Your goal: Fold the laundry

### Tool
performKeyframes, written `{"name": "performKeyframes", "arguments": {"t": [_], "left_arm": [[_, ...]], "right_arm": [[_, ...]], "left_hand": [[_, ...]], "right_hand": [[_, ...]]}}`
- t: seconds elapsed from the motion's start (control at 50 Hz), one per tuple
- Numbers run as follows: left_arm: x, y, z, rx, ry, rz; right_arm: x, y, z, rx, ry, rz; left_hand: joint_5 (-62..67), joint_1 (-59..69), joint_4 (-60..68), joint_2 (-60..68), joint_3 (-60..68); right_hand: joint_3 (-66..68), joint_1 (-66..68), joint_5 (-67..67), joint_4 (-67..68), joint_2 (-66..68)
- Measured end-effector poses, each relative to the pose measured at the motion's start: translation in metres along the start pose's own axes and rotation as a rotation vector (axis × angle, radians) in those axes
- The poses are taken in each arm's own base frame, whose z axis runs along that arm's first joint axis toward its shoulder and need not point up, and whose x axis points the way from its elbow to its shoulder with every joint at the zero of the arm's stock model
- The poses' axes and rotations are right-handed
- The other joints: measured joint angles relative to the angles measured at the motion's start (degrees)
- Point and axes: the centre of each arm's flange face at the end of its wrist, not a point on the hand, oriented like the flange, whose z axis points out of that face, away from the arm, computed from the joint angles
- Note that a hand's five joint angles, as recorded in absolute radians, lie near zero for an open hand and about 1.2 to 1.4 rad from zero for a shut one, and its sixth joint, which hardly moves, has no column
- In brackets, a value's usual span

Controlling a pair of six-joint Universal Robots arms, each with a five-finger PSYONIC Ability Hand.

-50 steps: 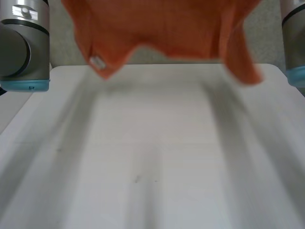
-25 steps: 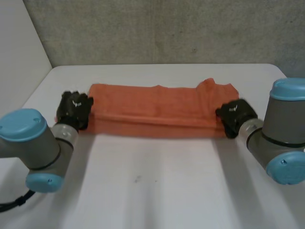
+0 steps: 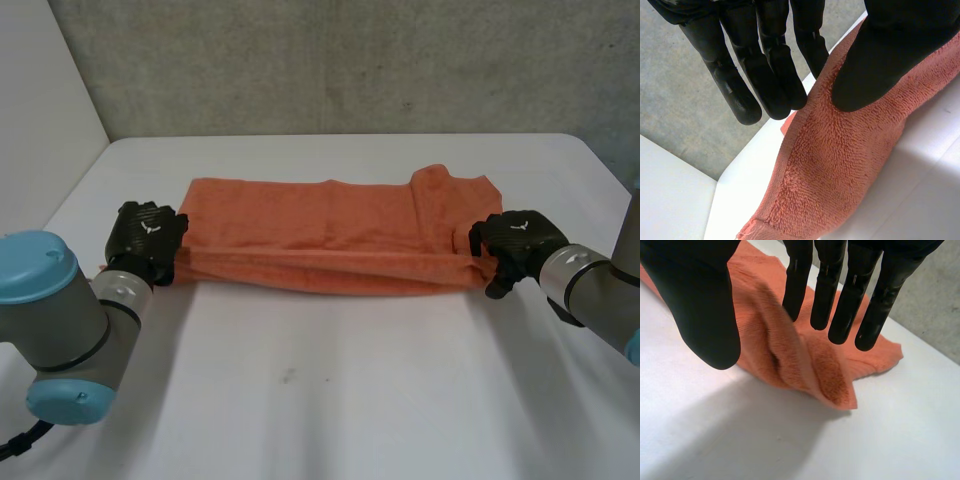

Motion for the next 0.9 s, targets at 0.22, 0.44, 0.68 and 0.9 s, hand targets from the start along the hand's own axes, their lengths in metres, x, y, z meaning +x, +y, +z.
{"name": "performKeyframes", "arguments": {"t": [0.22, 0.44, 0.68, 0.9], "left_arm": [[0.001, 0.001, 0.0, -0.003, 0.004, 0.0], [0.003, 0.003, 0.0, -0.009, 0.009, 0.003], [0.002, 0.003, 0.001, -0.006, 0.005, 0.003], [0.003, 0.004, 0.002, -0.01, 0.008, 0.003]], "right_arm": [[0.01, -0.006, 0.01, 0.114, -0.016, -0.228], [0.008, 0.001, 0.012, 0.073, -0.061, -0.305], [0.026, 0.017, 0.013, 0.033, -0.065, -0.229], [0.033, 0.036, 0.024, 0.051, -0.097, -0.263]], "left_hand": [[0.0, 0.0, 0.0, 0.0, 0.0], [0.0, 0.0, 0.0, 0.0, 0.0], [0.0, 0.0, 0.0, 0.0, 0.0], [0.0, 0.0, 0.0, 0.0, 0.0]], "right_hand": [[-0.66, -0.71, -0.55, -0.66, -0.28], [-5.63, -4.49, -5.16, -4.99, -6.14], [-5.71, -4.49, -5.52, -5.1, -6.18], [-5.71, -4.49, -5.52, -5.1, -6.18]]}}
